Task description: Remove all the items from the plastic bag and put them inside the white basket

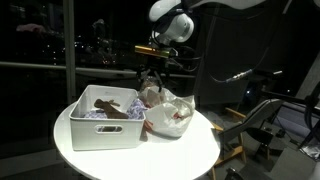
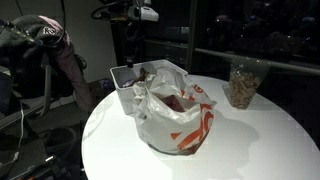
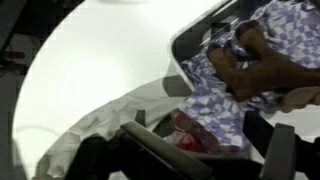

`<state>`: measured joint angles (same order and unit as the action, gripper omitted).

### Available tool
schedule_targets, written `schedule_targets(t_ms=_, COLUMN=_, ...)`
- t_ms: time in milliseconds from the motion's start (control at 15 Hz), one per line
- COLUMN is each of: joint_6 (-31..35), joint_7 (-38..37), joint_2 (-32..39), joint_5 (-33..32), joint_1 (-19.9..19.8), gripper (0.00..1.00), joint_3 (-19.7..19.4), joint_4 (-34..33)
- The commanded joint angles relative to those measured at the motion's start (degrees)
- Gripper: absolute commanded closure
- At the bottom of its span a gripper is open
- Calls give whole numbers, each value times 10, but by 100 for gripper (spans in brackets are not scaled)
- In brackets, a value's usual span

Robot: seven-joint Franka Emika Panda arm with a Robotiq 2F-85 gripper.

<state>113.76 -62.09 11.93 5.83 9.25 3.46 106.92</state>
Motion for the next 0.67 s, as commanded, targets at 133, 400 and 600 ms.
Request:
schedule_targets(t_ms=133, joint_6=-54, joint_7=-28, joint_2=27, joint_5=-43, joint_1=-23, gripper=0, joint_3=-28, joint_4=10)
schedule_targets(t_ms=400, joint_6=-11, joint_7=-57, joint_2=60, joint_5=-114, joint_1=-17, gripper=0, joint_3=-46, joint_4=14)
schedule_targets(t_ms=600, joint_6=35, joint_7=-118, joint_2=60, joint_5=-221, joint_1=3, gripper=0, joint_3=-61, joint_4=24)
